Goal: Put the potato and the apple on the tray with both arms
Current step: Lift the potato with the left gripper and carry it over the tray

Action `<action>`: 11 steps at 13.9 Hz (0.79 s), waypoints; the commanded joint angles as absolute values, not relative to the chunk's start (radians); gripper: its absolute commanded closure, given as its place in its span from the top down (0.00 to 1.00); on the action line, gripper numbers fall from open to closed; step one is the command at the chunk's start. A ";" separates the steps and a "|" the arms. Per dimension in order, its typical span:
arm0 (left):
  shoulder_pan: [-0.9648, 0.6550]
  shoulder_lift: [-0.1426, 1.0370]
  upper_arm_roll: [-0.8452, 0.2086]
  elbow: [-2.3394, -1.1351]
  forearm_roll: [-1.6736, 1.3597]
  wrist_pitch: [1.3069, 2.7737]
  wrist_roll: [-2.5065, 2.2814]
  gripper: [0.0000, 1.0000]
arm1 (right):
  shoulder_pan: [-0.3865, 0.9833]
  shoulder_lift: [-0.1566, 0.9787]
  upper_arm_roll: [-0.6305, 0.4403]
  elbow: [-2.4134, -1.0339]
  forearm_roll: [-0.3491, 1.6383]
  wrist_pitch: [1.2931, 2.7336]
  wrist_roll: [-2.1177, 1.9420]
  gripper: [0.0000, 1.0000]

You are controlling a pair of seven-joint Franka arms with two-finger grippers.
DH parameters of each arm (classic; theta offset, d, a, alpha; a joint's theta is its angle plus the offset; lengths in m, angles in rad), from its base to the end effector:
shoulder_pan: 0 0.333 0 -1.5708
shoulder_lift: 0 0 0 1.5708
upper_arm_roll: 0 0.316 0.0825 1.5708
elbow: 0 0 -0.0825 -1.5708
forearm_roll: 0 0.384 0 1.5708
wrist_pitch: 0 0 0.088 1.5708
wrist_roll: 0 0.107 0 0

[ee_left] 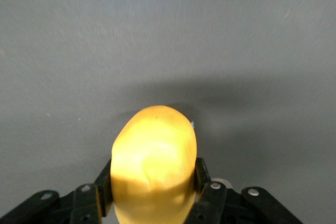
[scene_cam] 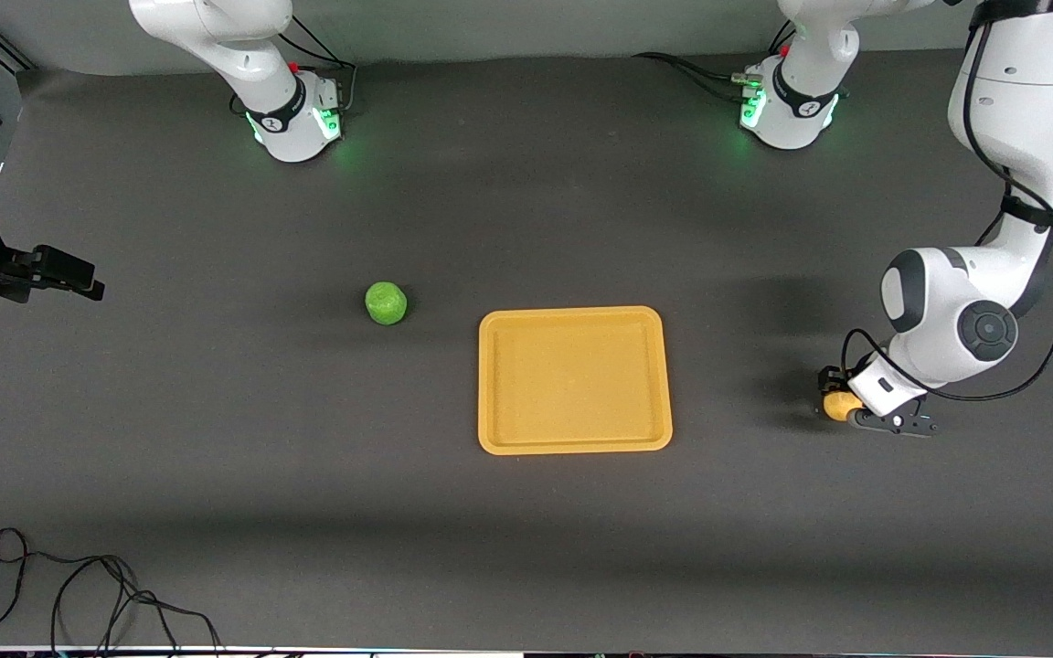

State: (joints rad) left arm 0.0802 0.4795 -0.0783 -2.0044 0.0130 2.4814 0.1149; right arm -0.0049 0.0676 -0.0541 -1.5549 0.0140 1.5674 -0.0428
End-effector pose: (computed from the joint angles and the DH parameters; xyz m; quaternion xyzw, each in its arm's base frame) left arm 0.6069 0.0022 0.2155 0.9983 -0.0572 0.0004 0.0141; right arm 0.5725 -0.0313 0.5936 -0.9996 0.0083 0.0272 0.0066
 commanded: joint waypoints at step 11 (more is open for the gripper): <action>-0.437 0.509 -0.086 -1.770 0.063 2.301 -0.604 0.27 | 0.005 0.068 -0.061 -1.546 0.021 1.566 -0.048 1.00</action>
State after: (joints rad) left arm -0.3965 0.4357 -0.1066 -1.8209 0.0254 2.2845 -0.5740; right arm -0.0037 0.0678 -0.0529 -1.5548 0.0140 1.5684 -0.0428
